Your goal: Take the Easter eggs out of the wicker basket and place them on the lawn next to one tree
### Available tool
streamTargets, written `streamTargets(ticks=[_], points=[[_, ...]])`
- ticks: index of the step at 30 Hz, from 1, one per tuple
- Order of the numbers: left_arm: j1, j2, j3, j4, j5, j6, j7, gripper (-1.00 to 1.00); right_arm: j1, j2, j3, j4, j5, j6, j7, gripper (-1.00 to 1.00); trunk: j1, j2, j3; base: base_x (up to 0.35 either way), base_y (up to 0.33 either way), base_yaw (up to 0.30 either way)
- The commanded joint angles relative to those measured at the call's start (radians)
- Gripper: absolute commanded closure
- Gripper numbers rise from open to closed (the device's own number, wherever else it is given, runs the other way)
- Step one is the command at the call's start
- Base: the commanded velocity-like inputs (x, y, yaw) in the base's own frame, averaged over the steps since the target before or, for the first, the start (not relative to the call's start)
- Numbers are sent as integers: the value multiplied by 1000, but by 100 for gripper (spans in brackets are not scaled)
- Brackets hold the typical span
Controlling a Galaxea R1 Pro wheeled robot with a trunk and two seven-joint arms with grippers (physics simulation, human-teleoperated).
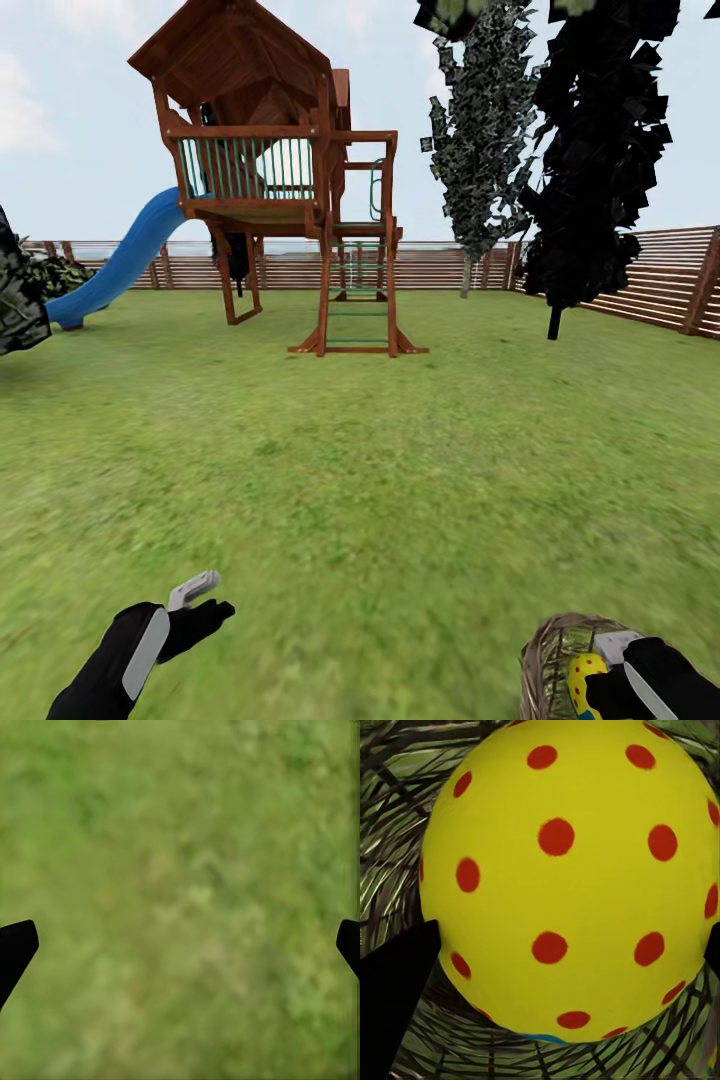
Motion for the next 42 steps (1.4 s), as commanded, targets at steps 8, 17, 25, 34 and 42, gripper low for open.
streamTargets(ticks=[8, 17, 25, 34, 42], points=[[0, -14, 2, -1, 6, 6, 2, -100, -1, -1, 3, -1, 5, 4, 6, 100, -31, 56, 24, 0, 0, 0], [0, -15, 2, 0, 6, 6, 2, -100, -1, -1, 3, -1, 5, 3, 6, 100, -65, 119, 52, 0, 0, 0], [0, -16, 1, 15, 6, 6, 2, -100, -1, 0, 3, -1, 7, 3, 6, 100, -96, 175, 77, -95, 0, 0], [0, -16, 0, 20, 6, 6, 2, -100, -1, 0, 3, -1, 7, 4, 6, 100, -131, 238, 105, -69, 0, 0], [0, -34, 0, 21, 4, 5, 2, -100, -1, 1, 4, -1, 7, 4, 6, 100, -161, 294, 131, -89, 0, 0]])
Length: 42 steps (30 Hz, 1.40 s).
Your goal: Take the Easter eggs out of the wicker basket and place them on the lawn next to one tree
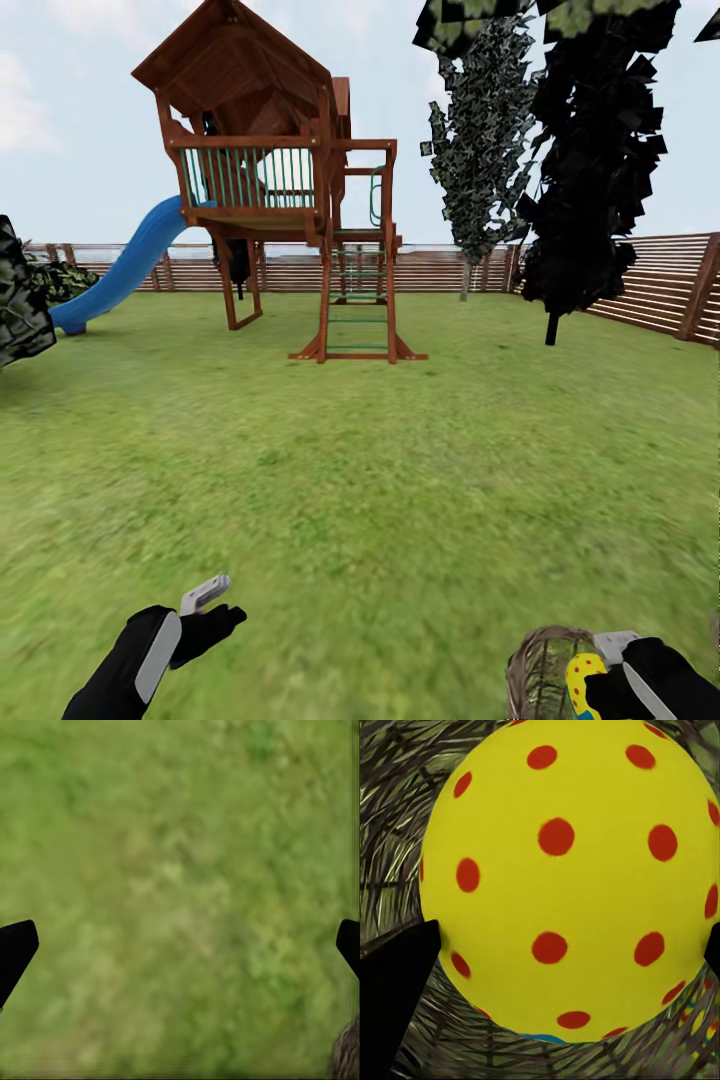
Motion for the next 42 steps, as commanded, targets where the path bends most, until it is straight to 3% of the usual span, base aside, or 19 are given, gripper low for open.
streamTargets(ticks=[1, 7, 9, 12, 42], points=[[0, -1, 2, 0, 5, 5, 2, -100, -1, 0, 4, -1, 5, 4, 6, 100, -4, 7, 2, -24, 0, 0], [0, -2, 2, 10, 5, 5, 3, -100, -1, 0, 4, -1, 5, 4, 6, 100, -27, 49, 21, -1, 0, 0], [0, -3, -27, 24, 5, 4, 4, -100, -1, 0, 4, -1, 5, 4, 6, 100, -35, 63, 27, -4, 0, 0], [0, -3, -40, 25, 5, 4, 4, -100, -1, 0, 4, -1, 5, 4, 6, 100, -46, 84, 37, -256, 0, 0], [0, -3, -41, 26, 6, 4, 2, -100, -1, 4, 5, 16, 7, 2, 6, 100, -161, 294, 131, -20, 0, 0]])
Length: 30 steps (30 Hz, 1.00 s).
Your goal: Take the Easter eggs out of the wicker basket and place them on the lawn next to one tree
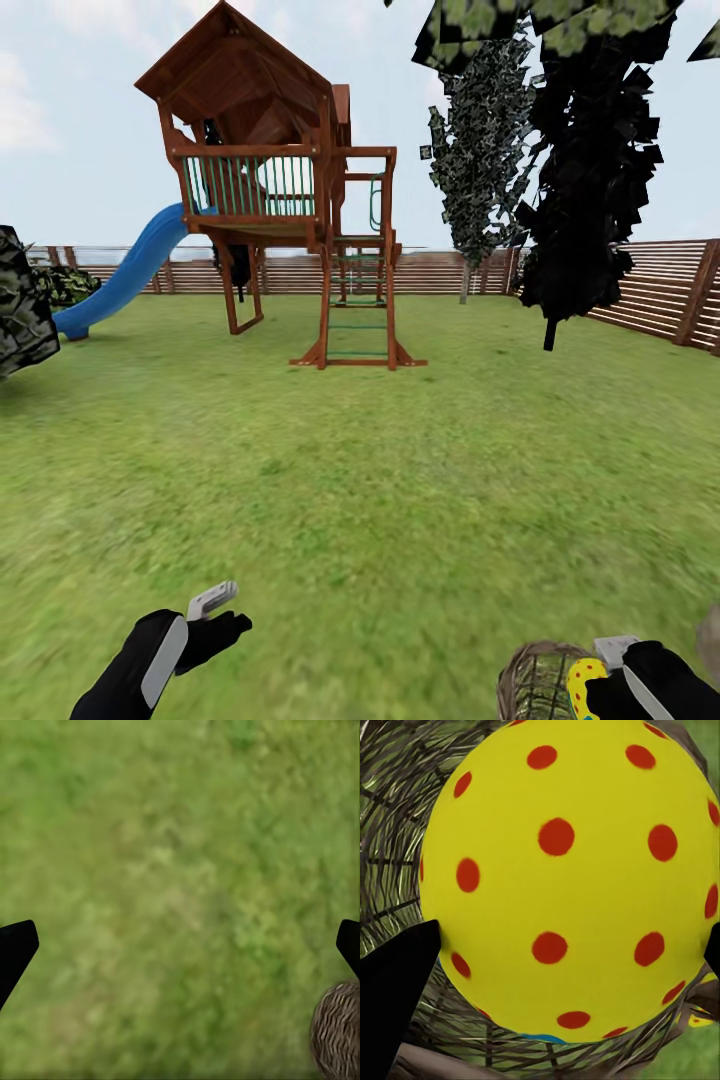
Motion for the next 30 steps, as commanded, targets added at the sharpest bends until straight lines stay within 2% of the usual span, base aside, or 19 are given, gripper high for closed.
streamTargets(ticks=[1, 30], points=[[0, 0, 2, -1, 6, 5, 2, -100, -1, -1, 3, -1, 6, 4, 6, 100, -4, 7, 2, 0, 0, 0], [0, -2, 1, 0, 6, 5, 2, -100, -1, 0, 2, -1, 4, 4, 6, 100, -115, 210, 93, 0, 0, 0]])
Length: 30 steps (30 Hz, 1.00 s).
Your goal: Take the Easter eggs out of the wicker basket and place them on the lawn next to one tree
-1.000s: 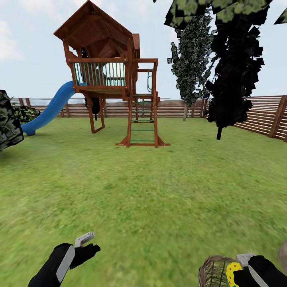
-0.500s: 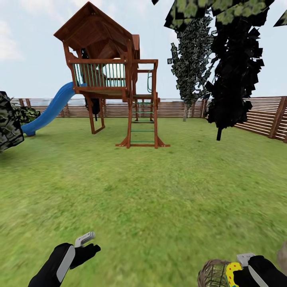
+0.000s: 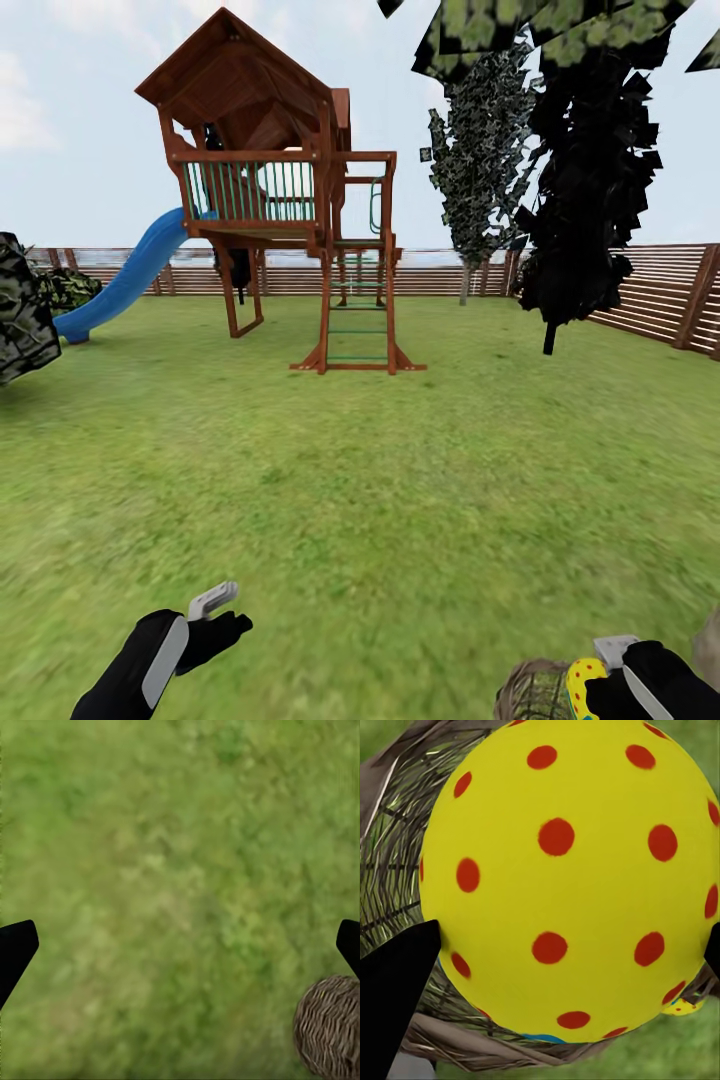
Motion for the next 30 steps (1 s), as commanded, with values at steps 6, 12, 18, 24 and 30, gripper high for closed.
streamTargets(ticks=[6, 12, 18, 24, 30], points=[[0, 1, -3, -1, 5, 5, 2, -100, -1, -1, 3, -1, 5, 4, 6, 100, -23, 42, 18, 0, 0, 0], [0, 0, -3, -2, 6, 5, 2, -100, -1, -1, 3, -1, 5, 4, 6, 100, -46, 84, 37, 0, 0, 0], [0, 1, -3, -2, 6, 5, 2, -100, -1, -1, 3, -1, 5, 4, 6, 100, -69, 126, 55, 0, 0, 0], [0, 0, -4, -2, 6, 5, 2, -100, -1, -1, 3, -1, 5, 4, 6, 100, -92, 168, 74, -66, 0, 0], [-1, 0, -4, -2, 7, 4, 2, -100, -1, -1, 3, -1, 5, 4, 5, 100, -115, 210, 93, -182, 0, 0]])
